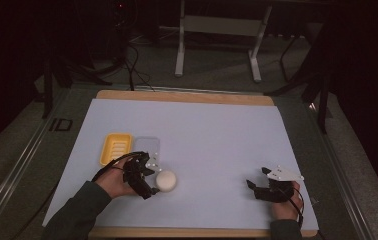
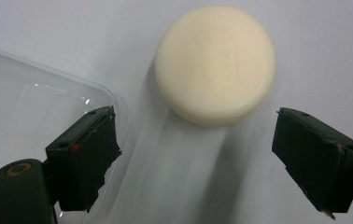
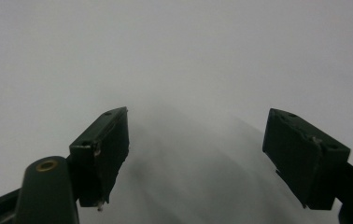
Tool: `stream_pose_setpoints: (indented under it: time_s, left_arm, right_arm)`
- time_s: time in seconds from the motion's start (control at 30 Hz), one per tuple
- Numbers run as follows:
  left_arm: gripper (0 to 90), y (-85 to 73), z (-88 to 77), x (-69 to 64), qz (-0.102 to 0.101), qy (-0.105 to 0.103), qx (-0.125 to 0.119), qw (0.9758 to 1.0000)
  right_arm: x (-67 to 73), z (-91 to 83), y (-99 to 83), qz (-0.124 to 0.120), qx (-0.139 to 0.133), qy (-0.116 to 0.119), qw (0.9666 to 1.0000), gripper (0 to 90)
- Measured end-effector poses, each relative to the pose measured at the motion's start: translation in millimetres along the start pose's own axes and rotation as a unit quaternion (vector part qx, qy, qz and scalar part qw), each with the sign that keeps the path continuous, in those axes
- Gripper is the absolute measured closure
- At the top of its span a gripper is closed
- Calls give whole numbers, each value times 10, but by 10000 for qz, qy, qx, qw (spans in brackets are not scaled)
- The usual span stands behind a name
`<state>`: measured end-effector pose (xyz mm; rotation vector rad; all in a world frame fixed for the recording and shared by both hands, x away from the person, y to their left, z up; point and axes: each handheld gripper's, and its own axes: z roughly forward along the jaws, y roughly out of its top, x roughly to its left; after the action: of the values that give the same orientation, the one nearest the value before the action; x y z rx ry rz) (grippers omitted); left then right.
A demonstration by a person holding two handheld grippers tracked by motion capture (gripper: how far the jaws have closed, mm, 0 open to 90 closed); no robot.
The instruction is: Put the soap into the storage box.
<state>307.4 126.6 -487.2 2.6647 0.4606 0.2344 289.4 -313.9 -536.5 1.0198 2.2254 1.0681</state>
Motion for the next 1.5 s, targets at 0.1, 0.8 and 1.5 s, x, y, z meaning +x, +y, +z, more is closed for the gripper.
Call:
stream_pose_setpoints:
  time_s: [0.1,0.8,1.5]
  left_arm:
    - [139,25,15,-2,26,26,48,10000]
    - [82,197,201,-8,202,-178,358,9990]
    - [88,317,347,-16,312,-304,526,9977]
  right_arm:
    - [0,0,0,-2,0,5,10000,225]
    - [1,-2,-1,2,-18,13,10000,225]
    - [1,-2,-1,-6,-18,17,10000,225]
